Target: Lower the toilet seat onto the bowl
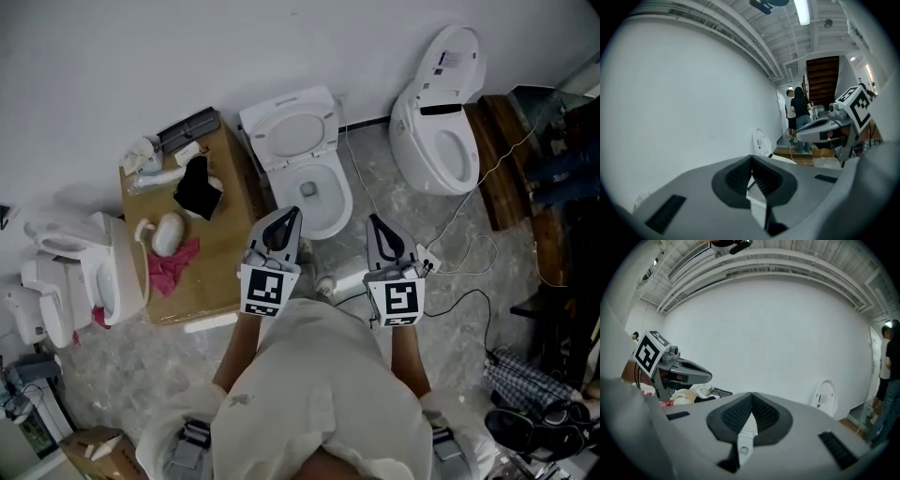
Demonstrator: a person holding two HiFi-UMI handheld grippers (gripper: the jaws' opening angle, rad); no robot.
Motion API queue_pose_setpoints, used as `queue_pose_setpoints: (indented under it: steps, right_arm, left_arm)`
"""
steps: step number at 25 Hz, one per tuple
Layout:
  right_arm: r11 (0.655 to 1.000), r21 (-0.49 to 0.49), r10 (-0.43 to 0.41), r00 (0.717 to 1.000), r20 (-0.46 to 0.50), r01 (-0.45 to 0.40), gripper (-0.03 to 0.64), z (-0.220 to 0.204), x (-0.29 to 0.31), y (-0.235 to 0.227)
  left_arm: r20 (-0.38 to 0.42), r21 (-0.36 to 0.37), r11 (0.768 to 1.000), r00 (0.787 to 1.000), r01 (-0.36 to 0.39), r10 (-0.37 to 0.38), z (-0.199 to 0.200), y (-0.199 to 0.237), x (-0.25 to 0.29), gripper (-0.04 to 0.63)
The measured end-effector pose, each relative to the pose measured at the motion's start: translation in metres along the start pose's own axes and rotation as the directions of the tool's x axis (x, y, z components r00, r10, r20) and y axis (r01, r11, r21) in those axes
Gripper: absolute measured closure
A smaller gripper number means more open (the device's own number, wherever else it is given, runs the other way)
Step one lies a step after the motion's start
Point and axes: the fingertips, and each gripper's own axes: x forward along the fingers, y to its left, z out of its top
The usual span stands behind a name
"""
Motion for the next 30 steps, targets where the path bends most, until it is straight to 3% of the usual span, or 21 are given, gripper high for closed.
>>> queue_pose_setpoints:
  steps: [25, 30]
  right_arm:
    - [0.995, -0.044, 0.086, 0.989, -0.123, -0.092, 0.609, -0.020, 0.208, -0.011]
    - [0.990, -0.092, 0.089, 0.984, -0.156, -0.104, 0.609, -0.028, 0.246, -0.008]
  left_arm:
    - [-0.091, -0.101, 0.995, 0.995, 0.024, -0.033, -0.066, 0.135, 0.129, 0.581]
    - [-0.105, -0.089, 0.995, 0.993, 0.046, -0.056, -0.084, 0.154, 0.148, 0.581]
